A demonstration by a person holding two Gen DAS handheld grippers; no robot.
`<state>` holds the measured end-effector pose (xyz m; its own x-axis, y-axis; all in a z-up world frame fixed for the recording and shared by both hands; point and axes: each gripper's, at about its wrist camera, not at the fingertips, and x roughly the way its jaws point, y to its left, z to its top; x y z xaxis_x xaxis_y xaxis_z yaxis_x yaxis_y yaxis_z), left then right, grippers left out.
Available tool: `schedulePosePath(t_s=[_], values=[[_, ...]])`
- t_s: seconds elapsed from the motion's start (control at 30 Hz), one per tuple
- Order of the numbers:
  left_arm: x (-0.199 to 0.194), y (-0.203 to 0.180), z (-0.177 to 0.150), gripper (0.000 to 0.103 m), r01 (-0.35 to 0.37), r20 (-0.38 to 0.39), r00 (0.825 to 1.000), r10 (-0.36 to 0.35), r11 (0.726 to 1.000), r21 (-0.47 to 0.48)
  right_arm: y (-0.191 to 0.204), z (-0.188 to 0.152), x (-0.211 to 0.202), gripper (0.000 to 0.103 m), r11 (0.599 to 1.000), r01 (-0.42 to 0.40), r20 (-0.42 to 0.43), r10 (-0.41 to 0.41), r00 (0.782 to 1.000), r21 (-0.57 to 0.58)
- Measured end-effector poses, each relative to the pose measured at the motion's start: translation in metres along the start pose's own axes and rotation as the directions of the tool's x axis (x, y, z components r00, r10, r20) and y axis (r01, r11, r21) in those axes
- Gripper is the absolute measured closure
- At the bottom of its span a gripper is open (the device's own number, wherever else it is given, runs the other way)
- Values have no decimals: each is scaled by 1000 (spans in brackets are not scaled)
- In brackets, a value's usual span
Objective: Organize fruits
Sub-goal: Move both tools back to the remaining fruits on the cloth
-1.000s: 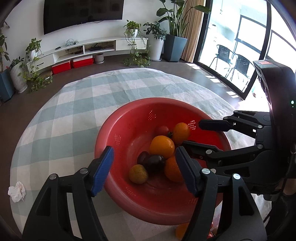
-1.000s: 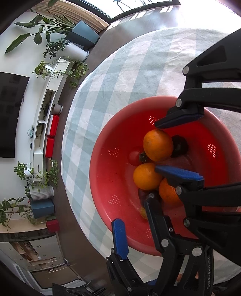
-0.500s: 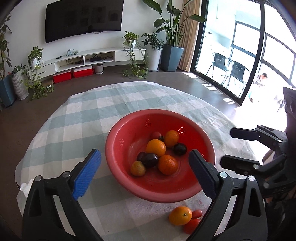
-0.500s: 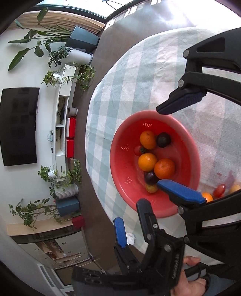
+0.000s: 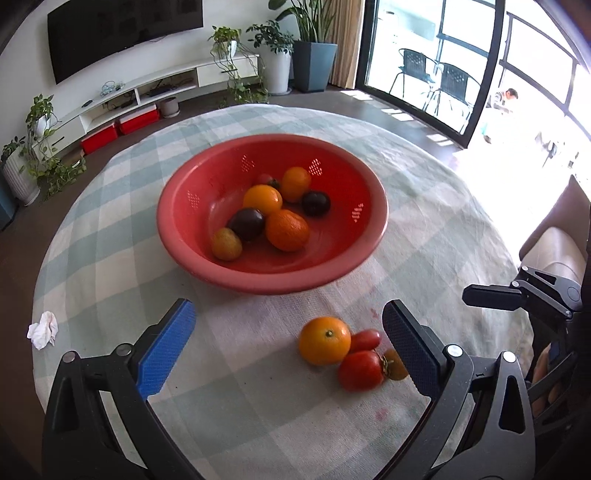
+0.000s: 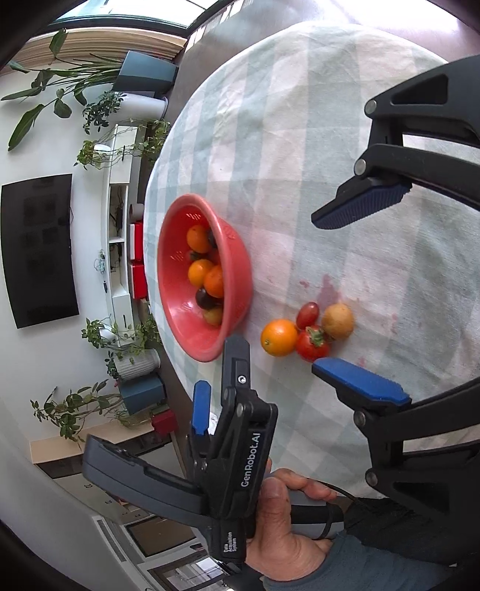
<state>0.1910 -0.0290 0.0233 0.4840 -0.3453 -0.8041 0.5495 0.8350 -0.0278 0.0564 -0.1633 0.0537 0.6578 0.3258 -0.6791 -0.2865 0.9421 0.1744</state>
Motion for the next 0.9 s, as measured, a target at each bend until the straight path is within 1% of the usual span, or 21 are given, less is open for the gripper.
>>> schedulePosePath(t_s=[0.07,0.2,0.27,0.3,0.4,0.43,0.63,0.67,0.73,0.8,0.83,0.9], values=[[4,-7,-3,0,-13,-18,1000,14,1000,16,1,-4,3,35,1000,-5,-8,5,1000,-3],[9,-9,-4,1,-9,-29,1000,10,1000,11,0,-7,3,35,1000,-8,5,8,1000,-11],[12,-8,-3,1,-12,-34,999,12,1000,4,-1,-10,6,35,1000,-10,-3,10,1000,-4],[14,-7,-3,4,-13,-40,999,13,1000,1,-2,-12,7,36,1000,-12,-10,12,1000,0],[19,-4,-3,19,0,-55,998,-1,1000,-15,-2,-15,11,38,1000,-20,-24,20,1000,3],[21,-4,-3,20,3,-61,998,-4,1000,-15,-1,-15,12,38,1000,-21,-26,21,999,0],[28,-9,-4,21,10,-79,997,-10,1000,1,1,-18,13,39,1000,-22,-33,21,999,-10],[29,-9,-4,24,12,-81,997,-12,1000,2,1,-17,13,39,1000,-22,-33,21,999,-10],[32,-10,-5,44,22,-92,996,-22,1000,0,1,-17,13,39,1000,-21,-33,21,999,-12],[34,-10,-7,53,27,-101,995,-26,1000,0,2,-17,13,39,1000,-19,-34,18,999,-17],[35,-11,-8,56,30,-105,994,-30,1000,1,2,-18,13,39,1000,-18,-34,18,999,-18],[36,-12,-8,56,34,-106,994,-33,999,3,2,-18,13,39,1000,-18,-33,17,999,-19]])
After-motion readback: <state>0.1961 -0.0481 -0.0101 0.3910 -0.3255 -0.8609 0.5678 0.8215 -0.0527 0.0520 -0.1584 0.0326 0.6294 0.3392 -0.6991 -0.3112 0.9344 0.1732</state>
